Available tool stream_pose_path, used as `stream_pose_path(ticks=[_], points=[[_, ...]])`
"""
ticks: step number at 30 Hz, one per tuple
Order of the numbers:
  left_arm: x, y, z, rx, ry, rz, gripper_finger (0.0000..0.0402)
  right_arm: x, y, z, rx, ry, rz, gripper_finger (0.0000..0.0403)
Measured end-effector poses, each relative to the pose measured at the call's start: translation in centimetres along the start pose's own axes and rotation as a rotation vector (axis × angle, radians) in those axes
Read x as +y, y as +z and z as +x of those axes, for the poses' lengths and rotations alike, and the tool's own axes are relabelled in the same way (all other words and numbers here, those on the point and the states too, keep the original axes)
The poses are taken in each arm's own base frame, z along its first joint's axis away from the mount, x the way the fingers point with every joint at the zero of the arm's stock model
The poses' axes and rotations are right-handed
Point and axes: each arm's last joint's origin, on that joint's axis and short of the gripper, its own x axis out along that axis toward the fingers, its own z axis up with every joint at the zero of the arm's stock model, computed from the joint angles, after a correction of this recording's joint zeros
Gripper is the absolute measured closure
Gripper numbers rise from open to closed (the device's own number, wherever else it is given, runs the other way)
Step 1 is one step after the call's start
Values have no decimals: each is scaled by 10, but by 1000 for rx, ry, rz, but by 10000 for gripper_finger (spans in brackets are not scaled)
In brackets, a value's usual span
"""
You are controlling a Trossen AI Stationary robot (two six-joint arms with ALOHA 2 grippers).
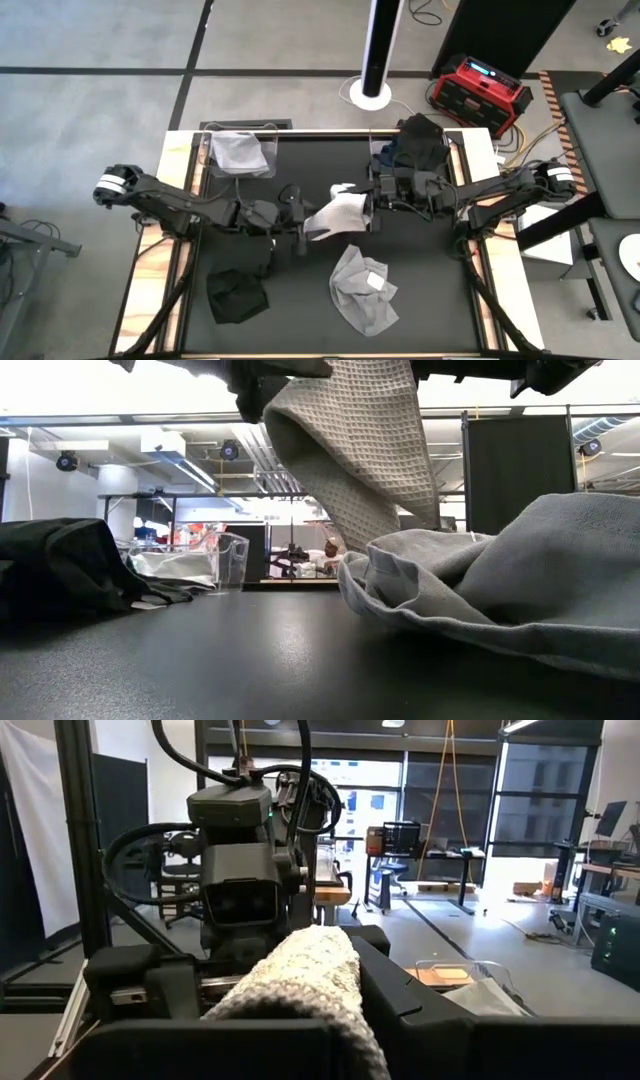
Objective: Sort towels by color in basket
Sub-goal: Put the light gray towel into the left transparent bin
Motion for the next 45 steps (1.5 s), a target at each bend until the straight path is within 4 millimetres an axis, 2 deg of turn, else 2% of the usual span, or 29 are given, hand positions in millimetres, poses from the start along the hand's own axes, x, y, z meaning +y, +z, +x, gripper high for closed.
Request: stream_pose_path(ticks=[4,8,10,15,20,25,30,38,45], points=[[-1,-3,5,15,3,21,224,0,0,0,3,0,0,394],[0,-6,4,52,3,57,349,0,-2,0,20,1,-4,394],[0,-5,2,57,3,57,386,0,-2,-1,39,2,-14,394],[4,8,-12,26,-13,87,398,-1,-7,-5,142,-23,7,390],[8,25,-36,-15,-154,121,400,-3,-16,-12,284,-112,38,360],[12,38,-56,-59,-213,91,400,-3,-23,-17,388,-119,43,289],[17,39,-68,-19,-189,18,401,-3,-21,-24,431,-128,44,202],[24,30,-69,71,19,-44,401,5,3,-31,311,-79,-2,104],[27,29,-55,36,91,-46,401,16,-8,-16,277,-41,-22,66]])
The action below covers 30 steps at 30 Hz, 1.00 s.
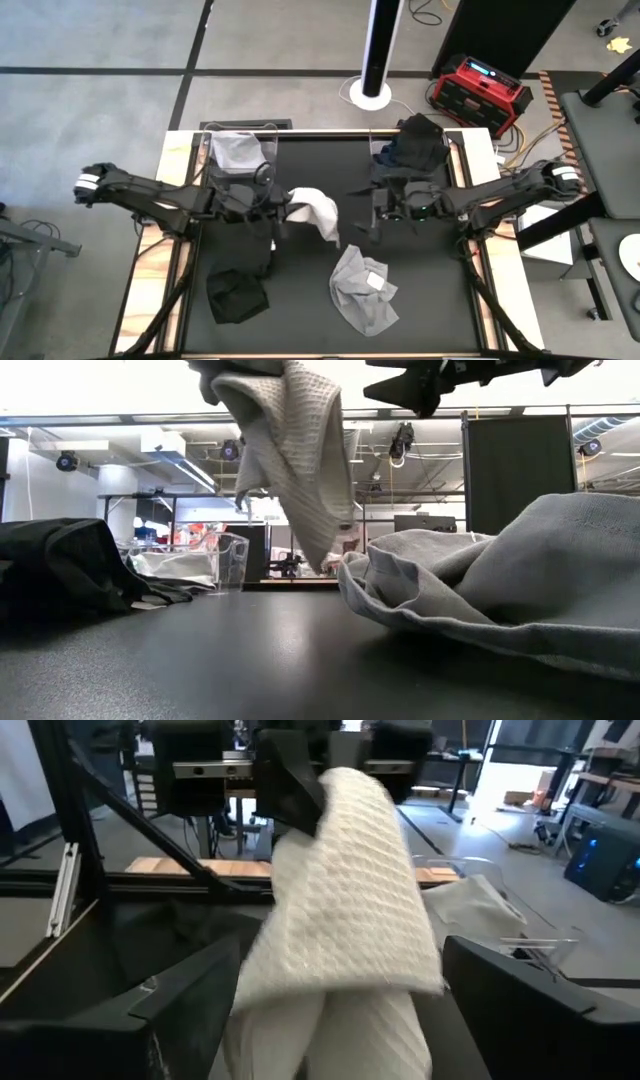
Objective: Sort towels by color in basket
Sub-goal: Put the light gray towel into the left transparent bin
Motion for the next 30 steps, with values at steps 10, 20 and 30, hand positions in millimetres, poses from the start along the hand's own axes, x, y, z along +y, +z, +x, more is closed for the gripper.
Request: stream_pose_path(ticks=[10,20,30], points=[[-3,-5,23,-24,8,27,402,8,1,48,62,13,-49,66],[-6,11,22,-63,-18,65,402,9,-4,81,204,-4,-35,186],[-7,13,13,-41,-106,82,357,7,0,78,196,-22,-72,382]])
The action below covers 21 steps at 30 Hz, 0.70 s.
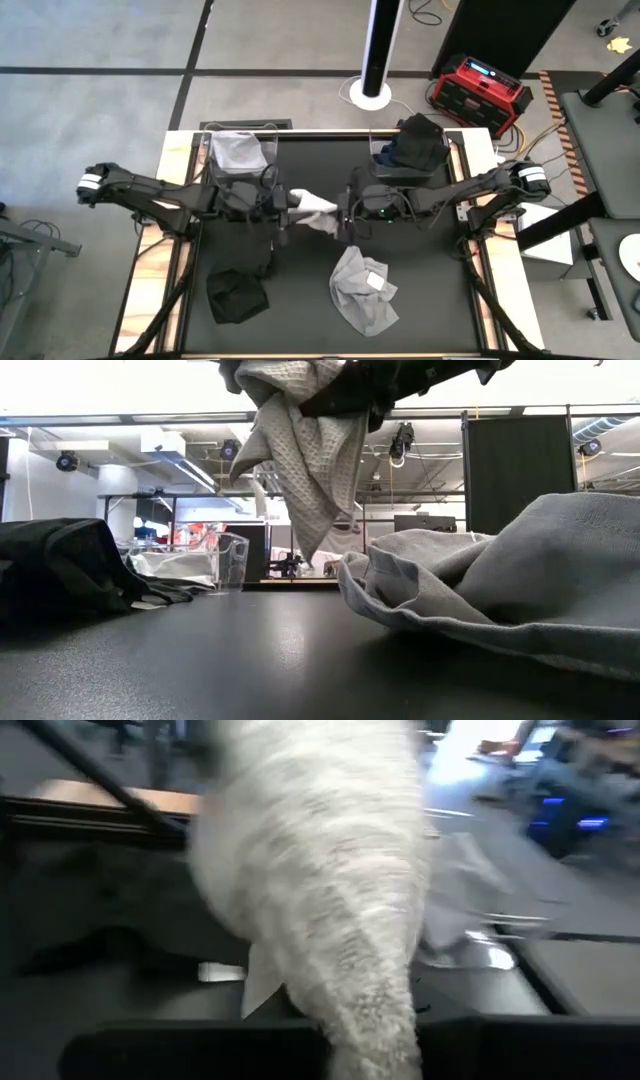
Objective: Sort towels by color in basket
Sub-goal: Put the light gray towel into the left transparent bin
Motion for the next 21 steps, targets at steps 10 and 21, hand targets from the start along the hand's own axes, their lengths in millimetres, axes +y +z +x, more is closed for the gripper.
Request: stream_pose_path(ticks=[10,21], points=[[-6,-16,-8,182,-76,-7,189,-5,1,-1,19,-161,-105,387],[-3,-33,-12,353,-6,6,133,-1,10,-11,46,-289,-363,388]])
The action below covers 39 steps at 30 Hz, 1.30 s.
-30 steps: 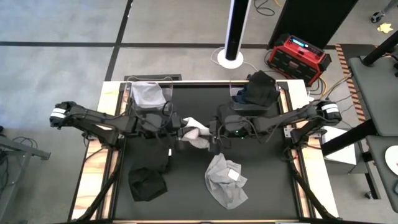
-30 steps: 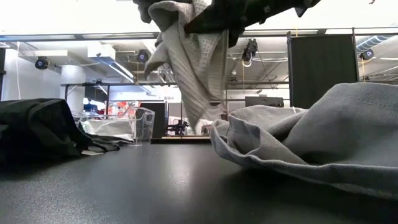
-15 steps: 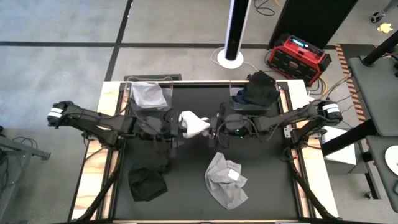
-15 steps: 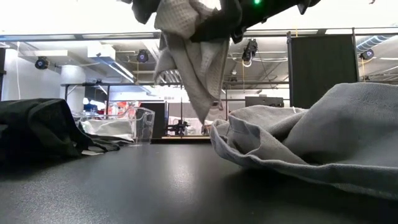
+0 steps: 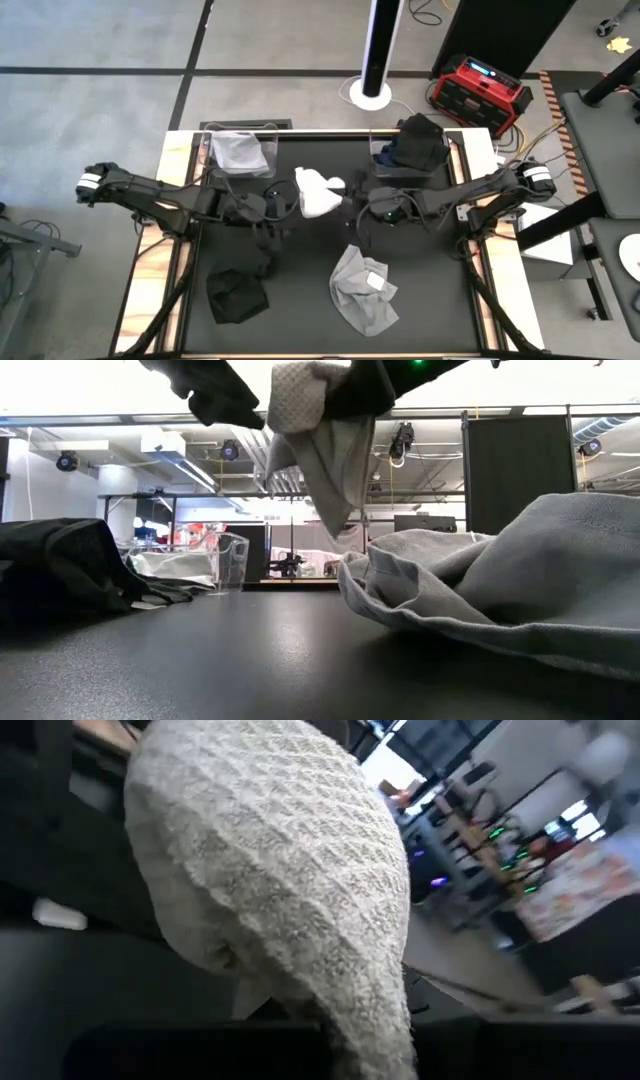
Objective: Sort towels by color in basket
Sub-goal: Put the light gray towel into the left transparent bin
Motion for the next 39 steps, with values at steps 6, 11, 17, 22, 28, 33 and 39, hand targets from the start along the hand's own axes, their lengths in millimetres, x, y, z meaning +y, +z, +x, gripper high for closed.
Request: stream_pose_path(ticks=[6,11,17,22,28,33,39], points=[[2,-1,-5,11,8,34,135,10,2,-11,57,-59,-252,388],[2,9,-13,-96,8,147,135,16,-2,-14,121,-97,-347,388],[3,26,-19,-265,48,270,133,16,-2,-14,121,-99,-327,388],[-1,28,-3,-286,20,342,132,16,-2,-14,114,-92,-311,388],[5,25,23,-246,92,354,132,17,-1,-14,107,-81,-312,388],[18,21,38,-207,109,346,132,19,0,-14,65,-26,-286,388],[25,18,51,-189,115,348,135,20,2,-14,28,-7,-263,388]])
